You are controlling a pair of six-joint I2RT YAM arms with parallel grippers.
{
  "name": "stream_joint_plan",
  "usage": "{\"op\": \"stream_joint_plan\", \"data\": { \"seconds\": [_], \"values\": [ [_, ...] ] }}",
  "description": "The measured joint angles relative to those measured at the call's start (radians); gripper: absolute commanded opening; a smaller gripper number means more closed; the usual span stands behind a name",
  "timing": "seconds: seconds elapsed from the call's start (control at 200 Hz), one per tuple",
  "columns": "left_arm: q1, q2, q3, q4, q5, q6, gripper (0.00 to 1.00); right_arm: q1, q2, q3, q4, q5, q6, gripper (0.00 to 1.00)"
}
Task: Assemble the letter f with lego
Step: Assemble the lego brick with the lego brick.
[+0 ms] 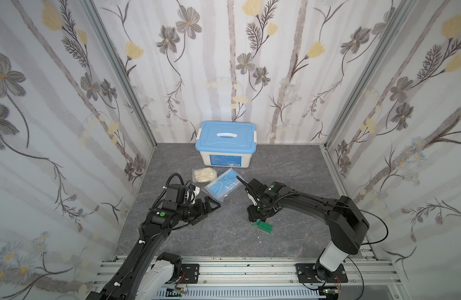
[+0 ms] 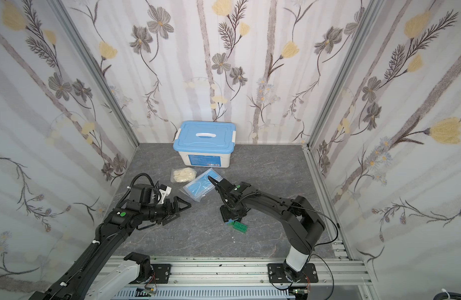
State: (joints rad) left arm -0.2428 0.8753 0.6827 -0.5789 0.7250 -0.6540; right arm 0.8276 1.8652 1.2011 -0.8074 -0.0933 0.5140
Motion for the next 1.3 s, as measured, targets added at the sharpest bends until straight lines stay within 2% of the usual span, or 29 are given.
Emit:
{"op": "stream_joint_plan", "data": {
  "seconds": [0.684,1.299],
  "values": [
    [0.001,0.001,0.000,0.000,0.000,0.000,1.00,-0.018,-0.001,-0.026,0.038,-0.061,0.001,0.60],
    [0.002,0.005,0.000,0.000,-0.011,0.000,1.00,-0.023,-0.023,-0.013,0.029,-0.060,-0.007,0.60]
  ]
}}
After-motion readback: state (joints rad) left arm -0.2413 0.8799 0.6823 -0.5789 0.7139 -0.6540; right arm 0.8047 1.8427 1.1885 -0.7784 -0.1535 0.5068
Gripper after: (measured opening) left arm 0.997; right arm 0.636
